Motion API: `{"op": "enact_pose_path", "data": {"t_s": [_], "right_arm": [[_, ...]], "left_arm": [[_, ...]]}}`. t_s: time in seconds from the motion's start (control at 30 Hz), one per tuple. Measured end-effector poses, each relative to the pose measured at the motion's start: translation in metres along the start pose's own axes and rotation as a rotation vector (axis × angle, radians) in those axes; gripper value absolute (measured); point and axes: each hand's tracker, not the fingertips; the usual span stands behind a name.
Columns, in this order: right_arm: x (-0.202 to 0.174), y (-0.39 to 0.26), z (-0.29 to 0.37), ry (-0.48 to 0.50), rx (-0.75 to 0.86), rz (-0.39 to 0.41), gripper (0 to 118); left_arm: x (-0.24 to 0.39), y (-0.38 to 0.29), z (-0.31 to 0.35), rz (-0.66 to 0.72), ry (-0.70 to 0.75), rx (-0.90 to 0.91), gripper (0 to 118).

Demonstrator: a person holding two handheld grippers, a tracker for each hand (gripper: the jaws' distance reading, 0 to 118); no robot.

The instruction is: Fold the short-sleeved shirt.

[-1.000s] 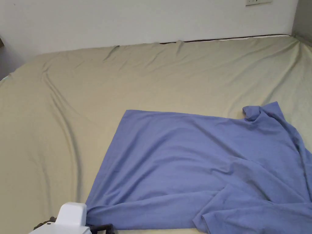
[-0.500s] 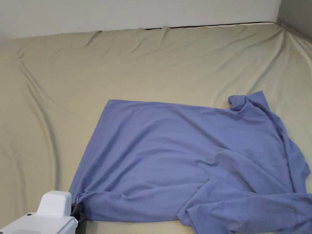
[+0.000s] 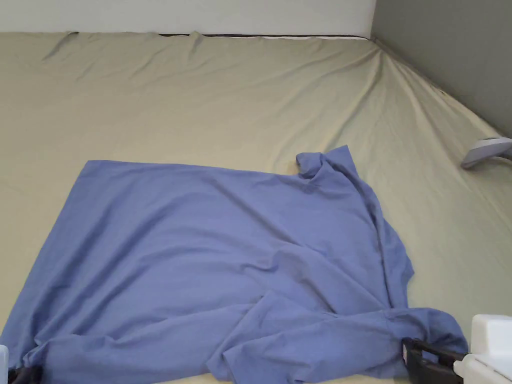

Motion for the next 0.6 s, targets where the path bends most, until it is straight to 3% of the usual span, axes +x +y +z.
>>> {"op": "enact_pose_path", "data": {"t_s": [0.03, 0.07, 0.1, 0.13, 0.2, 0.37, 0.6], "right_arm": [[-0.001, 0.000, -0.001, 0.029, -0.012, 0.002, 34], [-0.003, -0.002, -0.002, 0.103, -0.005, -0.006, 12], [-0.006, -0.003, -0.002, 0.147, 0.007, -0.028, 11], [-0.012, -0.003, 0.001, 0.065, 0.012, -0.003, 11], [-0.015, -0.004, 0.003, 0.056, 0.031, 0.061, 10], [-0.002, -0.001, 0.012, 0.104, 0.102, -0.066, 8], [-0.013, 0.018, 0.029, 0.105, 0.236, -0.051, 7]], "left_arm": [[0.000, -0.002, 0.001, 0.013, 0.002, 0.012, 0], [0.001, -0.003, 0.002, 0.027, 0.005, 0.020, 0], [0.001, -0.003, 0.003, 0.040, 0.009, 0.020, 0], [-0.001, -0.003, 0.001, 0.054, 0.013, 0.021, 0], [-0.002, -0.001, 0.003, 0.076, 0.014, 0.019, 0], [-0.009, 0.002, 0.004, 0.096, -0.006, 0.017, 0], [-0.019, 0.029, 0.026, 0.151, -0.031, 0.107, 0]]}}
